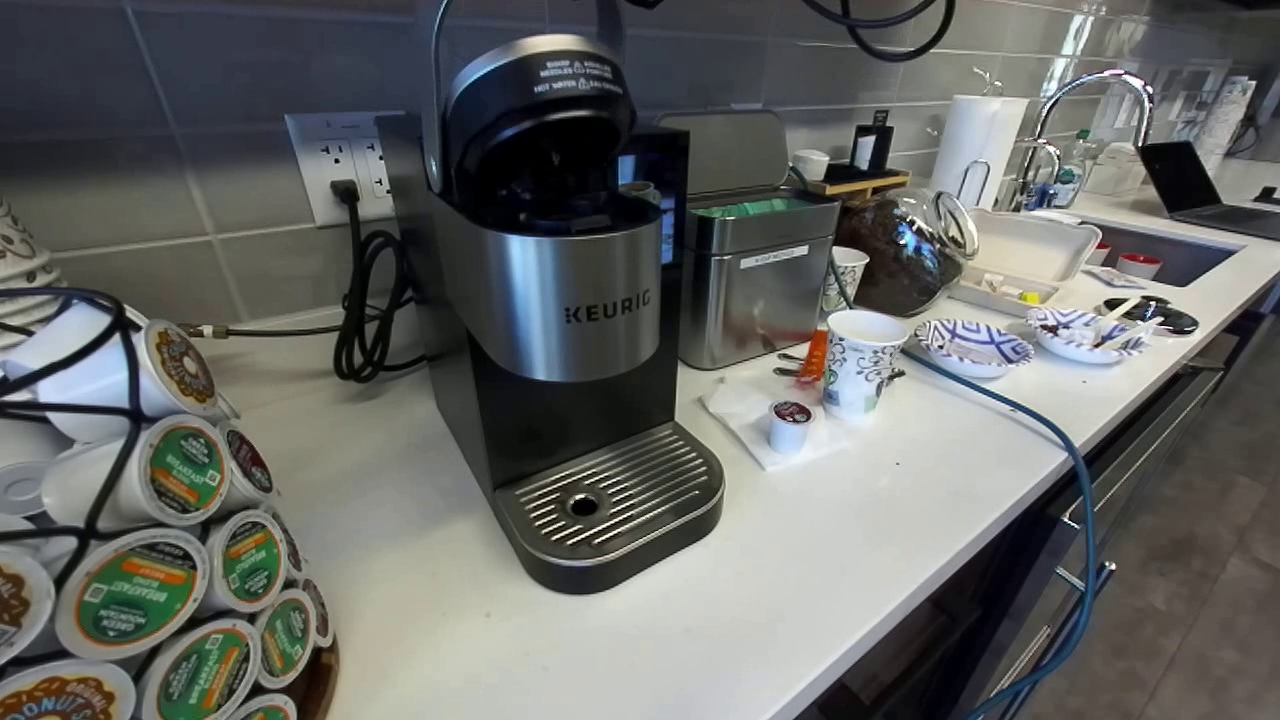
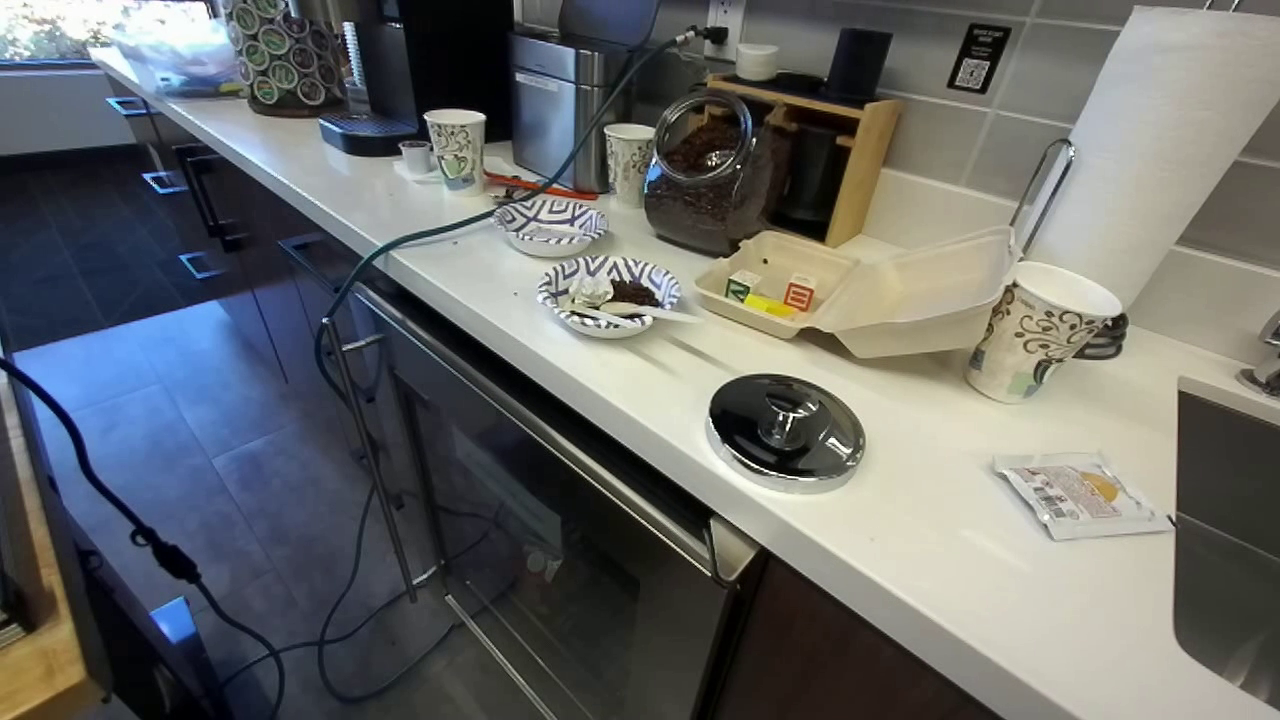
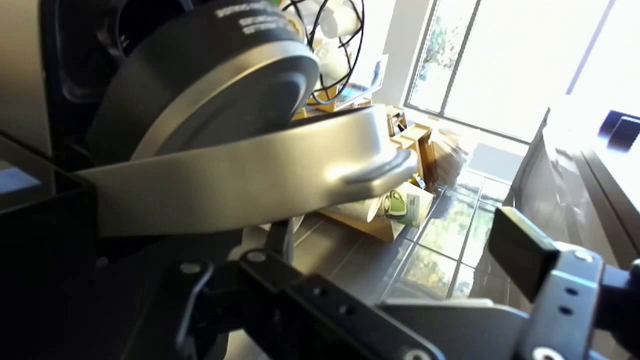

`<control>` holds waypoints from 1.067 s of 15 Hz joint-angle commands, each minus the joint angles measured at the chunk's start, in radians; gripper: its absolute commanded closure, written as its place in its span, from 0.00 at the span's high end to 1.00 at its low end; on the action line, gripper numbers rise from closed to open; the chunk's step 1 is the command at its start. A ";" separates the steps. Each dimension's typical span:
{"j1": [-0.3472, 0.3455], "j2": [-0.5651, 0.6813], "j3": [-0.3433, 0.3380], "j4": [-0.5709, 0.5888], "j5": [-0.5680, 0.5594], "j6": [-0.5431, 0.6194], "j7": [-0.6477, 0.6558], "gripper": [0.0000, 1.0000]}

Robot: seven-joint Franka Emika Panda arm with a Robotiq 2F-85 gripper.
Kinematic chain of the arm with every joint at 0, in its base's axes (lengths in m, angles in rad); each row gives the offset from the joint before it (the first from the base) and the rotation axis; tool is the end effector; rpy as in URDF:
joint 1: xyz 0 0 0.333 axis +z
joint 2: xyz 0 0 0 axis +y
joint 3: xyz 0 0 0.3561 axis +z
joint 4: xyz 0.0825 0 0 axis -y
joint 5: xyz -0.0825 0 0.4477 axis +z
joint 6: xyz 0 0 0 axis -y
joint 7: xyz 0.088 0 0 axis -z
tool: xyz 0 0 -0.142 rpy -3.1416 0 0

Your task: Close the lid of the coffee maker

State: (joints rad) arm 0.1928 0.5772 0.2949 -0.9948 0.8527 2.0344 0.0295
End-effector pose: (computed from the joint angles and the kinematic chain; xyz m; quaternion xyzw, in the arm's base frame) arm 0.7583 0.3793 0.6343 -0.8534 -0.0680 -0.0934 0.5083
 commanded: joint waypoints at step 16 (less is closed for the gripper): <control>0.033 -0.094 -0.052 -0.292 -0.105 -0.104 0.257 1.00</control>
State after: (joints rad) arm 0.1932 0.5133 0.2706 -1.2304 0.7742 1.9363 0.2449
